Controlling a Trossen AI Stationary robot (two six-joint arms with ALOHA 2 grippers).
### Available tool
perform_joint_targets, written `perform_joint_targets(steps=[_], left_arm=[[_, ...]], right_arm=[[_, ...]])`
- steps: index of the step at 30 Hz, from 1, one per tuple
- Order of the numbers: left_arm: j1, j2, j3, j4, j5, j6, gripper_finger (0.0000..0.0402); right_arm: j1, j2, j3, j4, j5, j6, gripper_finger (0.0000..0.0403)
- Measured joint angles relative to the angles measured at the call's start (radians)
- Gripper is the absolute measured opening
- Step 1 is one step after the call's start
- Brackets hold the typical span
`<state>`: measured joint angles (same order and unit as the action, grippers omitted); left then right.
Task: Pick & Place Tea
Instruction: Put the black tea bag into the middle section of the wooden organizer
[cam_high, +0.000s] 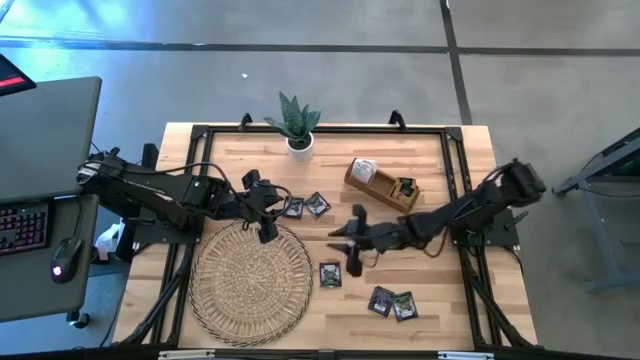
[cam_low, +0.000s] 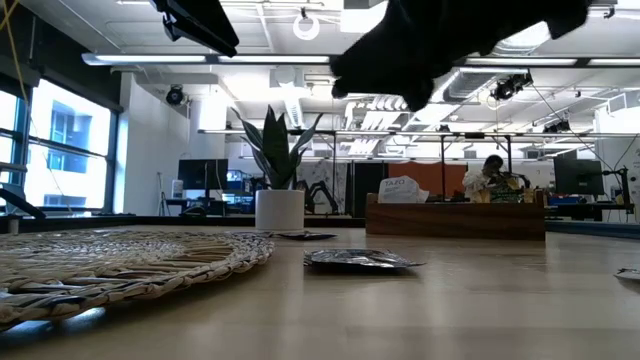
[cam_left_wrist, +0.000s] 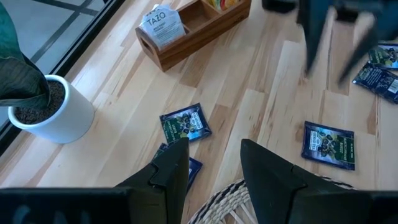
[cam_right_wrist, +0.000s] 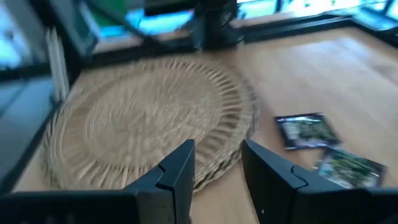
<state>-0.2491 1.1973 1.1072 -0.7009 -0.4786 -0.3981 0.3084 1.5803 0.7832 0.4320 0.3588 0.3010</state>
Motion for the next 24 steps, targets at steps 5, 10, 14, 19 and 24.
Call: perform_joint_targets(steps=[5, 10, 14, 19, 24], left_arm=[[0.0, 0.0, 0.0, 0.003, 0.0, 0.0, 0.0143], [0.0, 0.0, -0.001, 0.089, -0.031, 0.043, 0.0143], [0.0, 0.0, -0.001, 0.178, -0.034, 0.093, 0.0143], [0.0, 0.0, -0.001, 0.243, -0.019, 0.104, 0.0143], [0.0, 0.0, 0.0, 0.206, -0.02, 0.106, 0.0143]], right_arm=[[0.018, 0.11, 0.178, -0.284, -0.04, -0.017, 0.0129], [0.044, 0.179, 0.309, -0.516, -0.068, 0.039, 0.0129], [0.048, 0.233, 0.319, -0.547, -0.127, 0.042, 0.0129], [0.058, 0.259, 0.299, -0.538, -0.188, 0.062, 0.0129], [0.111, 0.259, 0.298, -0.508, -0.179, -0.048, 0.0129]])
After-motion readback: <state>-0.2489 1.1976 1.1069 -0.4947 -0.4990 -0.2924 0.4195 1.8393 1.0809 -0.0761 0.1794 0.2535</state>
